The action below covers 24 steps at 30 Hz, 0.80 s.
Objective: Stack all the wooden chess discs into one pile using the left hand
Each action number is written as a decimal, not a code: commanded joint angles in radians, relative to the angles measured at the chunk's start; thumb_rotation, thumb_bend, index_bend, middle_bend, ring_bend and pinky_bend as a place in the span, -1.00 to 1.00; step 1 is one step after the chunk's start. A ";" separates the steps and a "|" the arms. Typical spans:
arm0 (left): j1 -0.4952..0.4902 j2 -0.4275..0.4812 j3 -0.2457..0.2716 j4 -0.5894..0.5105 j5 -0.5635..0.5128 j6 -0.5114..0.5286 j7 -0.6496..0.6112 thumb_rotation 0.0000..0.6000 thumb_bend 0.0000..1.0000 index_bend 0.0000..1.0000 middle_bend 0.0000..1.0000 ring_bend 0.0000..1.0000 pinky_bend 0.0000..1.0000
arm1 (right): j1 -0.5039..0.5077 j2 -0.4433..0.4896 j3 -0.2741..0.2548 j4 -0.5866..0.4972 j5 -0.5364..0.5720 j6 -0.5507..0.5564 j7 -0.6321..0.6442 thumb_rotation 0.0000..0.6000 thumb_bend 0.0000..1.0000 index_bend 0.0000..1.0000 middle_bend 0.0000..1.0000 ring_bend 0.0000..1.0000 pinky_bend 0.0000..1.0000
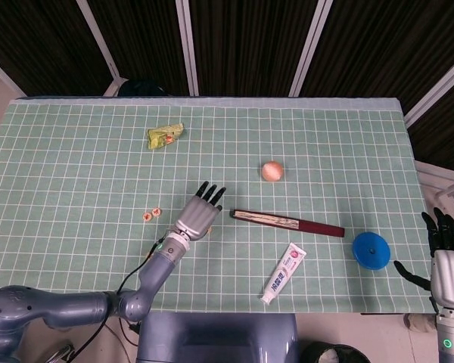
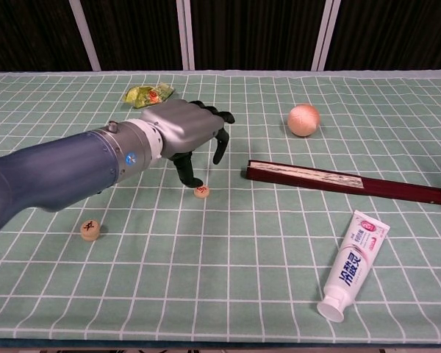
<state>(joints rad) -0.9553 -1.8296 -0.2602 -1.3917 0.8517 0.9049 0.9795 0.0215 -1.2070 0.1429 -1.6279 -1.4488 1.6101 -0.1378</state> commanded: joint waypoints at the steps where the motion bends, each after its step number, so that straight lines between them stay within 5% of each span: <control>1: -0.012 -0.011 0.019 0.023 -0.009 0.013 0.005 1.00 -0.53 -0.10 -1.00 -1.00 -1.00 | 0.000 0.001 0.001 -0.001 0.001 -0.001 0.001 1.00 -0.54 -0.82 -0.97 -1.00 -1.00; 24: -0.037 -0.036 0.097 0.088 0.008 0.042 -0.041 1.00 -0.49 -0.08 -0.99 -1.00 -1.00 | -0.001 -0.004 0.007 0.000 0.008 0.006 -0.003 1.00 -0.53 -0.82 -0.97 -1.00 -1.00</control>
<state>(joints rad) -0.9910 -1.8645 -0.1644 -1.3051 0.8587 0.9453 0.9396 0.0205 -1.2116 0.1498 -1.6276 -1.4410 1.6158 -0.1411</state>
